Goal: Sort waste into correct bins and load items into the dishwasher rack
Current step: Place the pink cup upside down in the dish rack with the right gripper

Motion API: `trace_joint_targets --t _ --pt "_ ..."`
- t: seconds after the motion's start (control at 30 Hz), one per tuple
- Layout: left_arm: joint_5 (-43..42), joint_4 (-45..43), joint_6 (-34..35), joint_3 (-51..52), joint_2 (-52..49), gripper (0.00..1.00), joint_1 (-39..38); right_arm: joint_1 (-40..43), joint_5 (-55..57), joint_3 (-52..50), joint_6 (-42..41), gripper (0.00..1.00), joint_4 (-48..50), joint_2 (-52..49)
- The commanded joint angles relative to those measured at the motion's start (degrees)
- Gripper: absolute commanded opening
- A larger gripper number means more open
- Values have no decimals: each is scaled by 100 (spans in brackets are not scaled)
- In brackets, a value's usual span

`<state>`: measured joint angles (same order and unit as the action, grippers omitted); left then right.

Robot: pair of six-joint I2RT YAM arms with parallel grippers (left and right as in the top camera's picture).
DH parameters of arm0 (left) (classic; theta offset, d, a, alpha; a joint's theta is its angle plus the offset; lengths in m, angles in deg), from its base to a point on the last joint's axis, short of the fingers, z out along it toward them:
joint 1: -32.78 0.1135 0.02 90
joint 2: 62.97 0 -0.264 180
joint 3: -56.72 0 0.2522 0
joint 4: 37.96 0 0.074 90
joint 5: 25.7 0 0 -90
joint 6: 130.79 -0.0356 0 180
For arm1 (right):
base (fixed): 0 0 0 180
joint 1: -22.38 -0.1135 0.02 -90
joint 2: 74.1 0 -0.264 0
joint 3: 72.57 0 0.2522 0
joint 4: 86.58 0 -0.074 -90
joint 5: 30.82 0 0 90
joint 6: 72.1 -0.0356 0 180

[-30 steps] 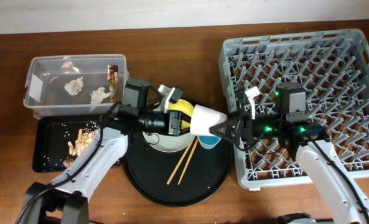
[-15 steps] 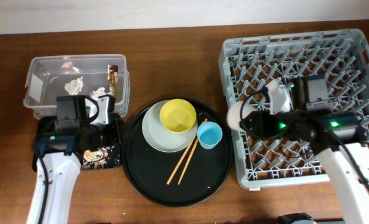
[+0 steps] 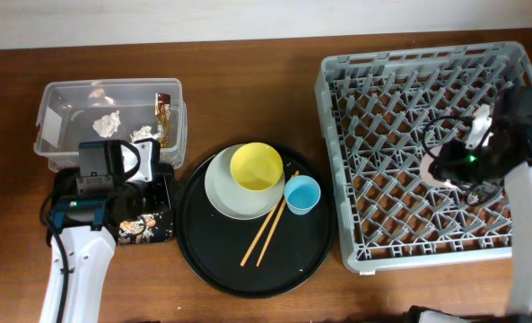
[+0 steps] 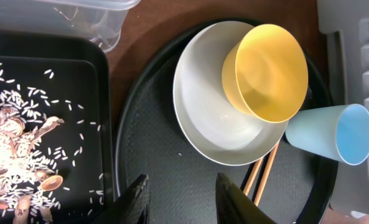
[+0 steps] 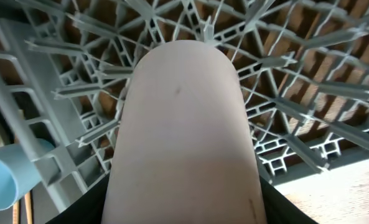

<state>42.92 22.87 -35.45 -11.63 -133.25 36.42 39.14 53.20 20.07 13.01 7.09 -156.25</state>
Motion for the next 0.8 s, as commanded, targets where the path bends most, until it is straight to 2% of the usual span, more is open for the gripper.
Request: trace_joint_targets --t 0.0,0.03,0.07,0.13,0.17,0.2,0.23,0.27,0.3,0.67,0.7,0.77 --pt "44 17 -114 0 87 34 24 13 68 96 42 38 17 -494" --pt "44 17 -114 0 87 34 24 13 66 96 42 38 15 -723" --pt "44 17 -114 0 87 34 24 13 66 96 42 45 33 -863" --pt "44 17 -114 0 87 34 24 13 4 96 39 49 81 -1091" --pt "44 17 -114 0 87 34 24 13 0 96 39 55 101 -1132" --pt "44 20 -114 0 87 34 24 13 -13 96 39 70 107 -1163" --pt "44 20 -114 0 87 34 24 13 -118 96 39 78 107 -1172" --pt "42 20 -114 0 87 34 24 13 -275 96 39 86 105 -1172" --pt "42 20 -114 0 87 34 24 13 -356 96 39 89 101 -1172" --pt "42 37 -114 0 87 34 22 13 -411 96 39 90 -35 -1158" --pt "39 37 -114 0 87 39 22 13 -411 96 39 90 -90 -1099" --pt "-7 26 -116 0 87 41 2 13 -413 98 39 90 -173 -883"
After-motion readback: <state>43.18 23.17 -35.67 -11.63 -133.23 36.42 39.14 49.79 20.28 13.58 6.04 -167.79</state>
